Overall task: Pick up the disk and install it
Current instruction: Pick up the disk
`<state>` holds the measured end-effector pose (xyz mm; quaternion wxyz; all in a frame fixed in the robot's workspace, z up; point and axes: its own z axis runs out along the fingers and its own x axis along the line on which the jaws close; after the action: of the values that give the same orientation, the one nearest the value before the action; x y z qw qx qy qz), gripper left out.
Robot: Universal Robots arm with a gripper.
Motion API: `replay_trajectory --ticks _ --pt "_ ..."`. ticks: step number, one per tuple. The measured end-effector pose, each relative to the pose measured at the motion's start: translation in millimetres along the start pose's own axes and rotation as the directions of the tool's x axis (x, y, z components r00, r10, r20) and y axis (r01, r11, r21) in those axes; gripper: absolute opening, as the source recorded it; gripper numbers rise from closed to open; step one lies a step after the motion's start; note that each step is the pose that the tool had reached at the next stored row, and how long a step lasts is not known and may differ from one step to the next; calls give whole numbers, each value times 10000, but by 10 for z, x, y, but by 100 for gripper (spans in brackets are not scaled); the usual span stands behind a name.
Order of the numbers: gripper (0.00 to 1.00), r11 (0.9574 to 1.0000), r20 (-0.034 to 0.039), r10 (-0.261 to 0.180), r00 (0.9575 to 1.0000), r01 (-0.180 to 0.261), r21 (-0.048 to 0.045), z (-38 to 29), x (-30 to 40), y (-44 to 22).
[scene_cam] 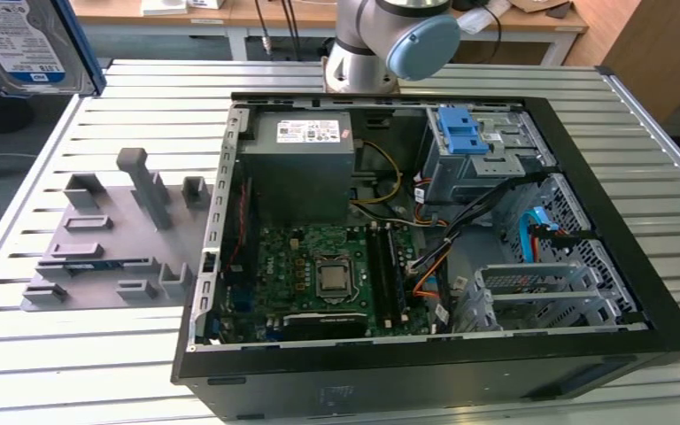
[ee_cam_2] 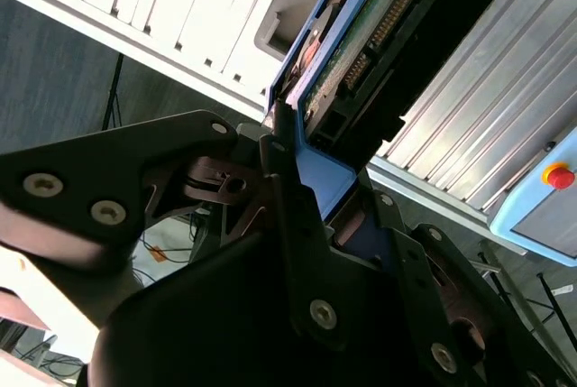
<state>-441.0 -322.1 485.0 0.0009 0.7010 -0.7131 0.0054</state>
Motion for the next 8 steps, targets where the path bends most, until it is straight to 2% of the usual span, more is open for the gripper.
replay_trajectory --ticks 8 --pt "36 10000 0 0 10000 0 -1 0 -1 -66"
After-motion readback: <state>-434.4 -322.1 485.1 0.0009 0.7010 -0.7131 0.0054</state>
